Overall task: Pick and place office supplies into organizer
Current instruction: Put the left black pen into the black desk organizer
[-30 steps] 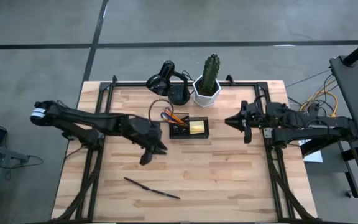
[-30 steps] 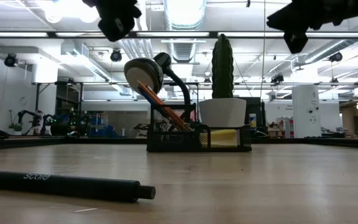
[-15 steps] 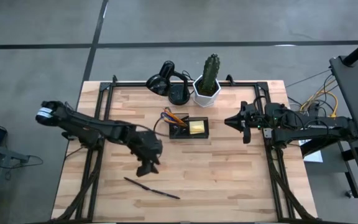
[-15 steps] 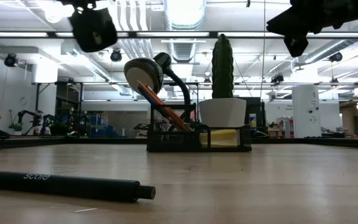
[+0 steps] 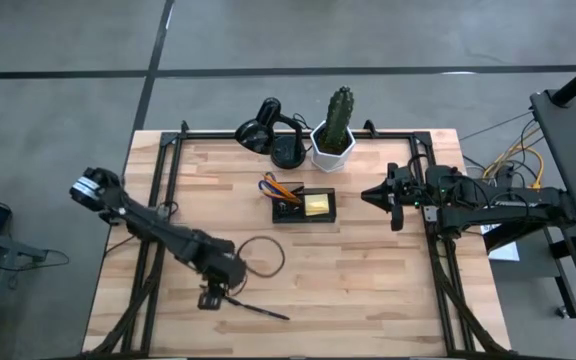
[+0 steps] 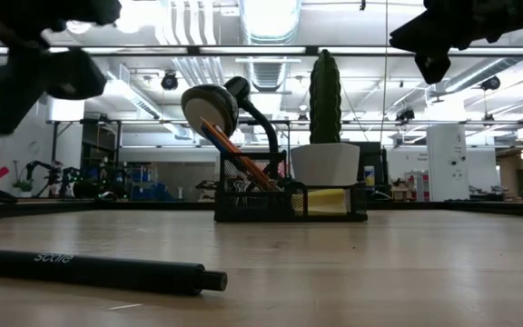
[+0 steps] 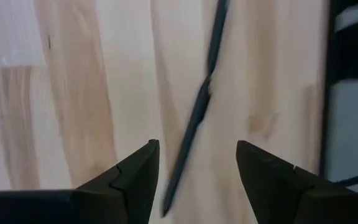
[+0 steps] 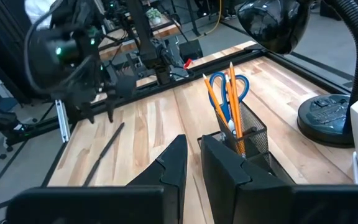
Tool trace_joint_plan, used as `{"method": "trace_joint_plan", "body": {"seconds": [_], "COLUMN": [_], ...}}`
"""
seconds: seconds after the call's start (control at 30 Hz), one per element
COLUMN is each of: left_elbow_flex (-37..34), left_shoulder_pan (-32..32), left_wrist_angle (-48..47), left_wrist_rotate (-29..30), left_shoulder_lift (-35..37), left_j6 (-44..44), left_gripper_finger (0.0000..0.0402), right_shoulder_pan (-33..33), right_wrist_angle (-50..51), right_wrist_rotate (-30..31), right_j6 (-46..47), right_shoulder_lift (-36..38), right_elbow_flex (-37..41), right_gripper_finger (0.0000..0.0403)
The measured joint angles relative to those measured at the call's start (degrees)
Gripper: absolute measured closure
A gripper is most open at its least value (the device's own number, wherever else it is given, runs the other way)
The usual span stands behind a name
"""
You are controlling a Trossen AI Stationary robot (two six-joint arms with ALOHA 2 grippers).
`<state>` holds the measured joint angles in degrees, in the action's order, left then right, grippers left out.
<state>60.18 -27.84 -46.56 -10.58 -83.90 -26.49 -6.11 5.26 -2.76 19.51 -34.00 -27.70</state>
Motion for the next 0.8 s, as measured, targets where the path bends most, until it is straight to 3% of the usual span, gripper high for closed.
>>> {"method": "trace_joint_plan", "body": {"seconds": [0.13, 0.47, 0.8], "left_elbow_flex": [-0.04, -0.39, -0.57], "left_shoulder_pan": [-3.5, -9.05, -9.74], "left_wrist_angle": [-1.58, -1.93, -1.01], "left_wrist_rotate": [3.59, 6.18, 7.75], "left_shoulder_lift": [-3.6, -9.8, -12.45], "left_j6": [1.82, 1.72, 4.14], "left_gripper_finger": [0.0204, 0.0204, 0.0204], "right_shoulder_pan": [-0.02, -0.01, -0.02], "right_wrist_angle": [0.13, 0.33, 0.44], "right_wrist_rotate": [0.0, 0.0, 0.0], "right_j6": [0.0, -0.03, -0.02], "right_shoulder_lift": [0.0, 0.0, -0.99], "right_elbow_flex": [0.02, 0.02, 0.02], "right_gripper_finger": [0.0364, 0.0364, 0.0364]}}
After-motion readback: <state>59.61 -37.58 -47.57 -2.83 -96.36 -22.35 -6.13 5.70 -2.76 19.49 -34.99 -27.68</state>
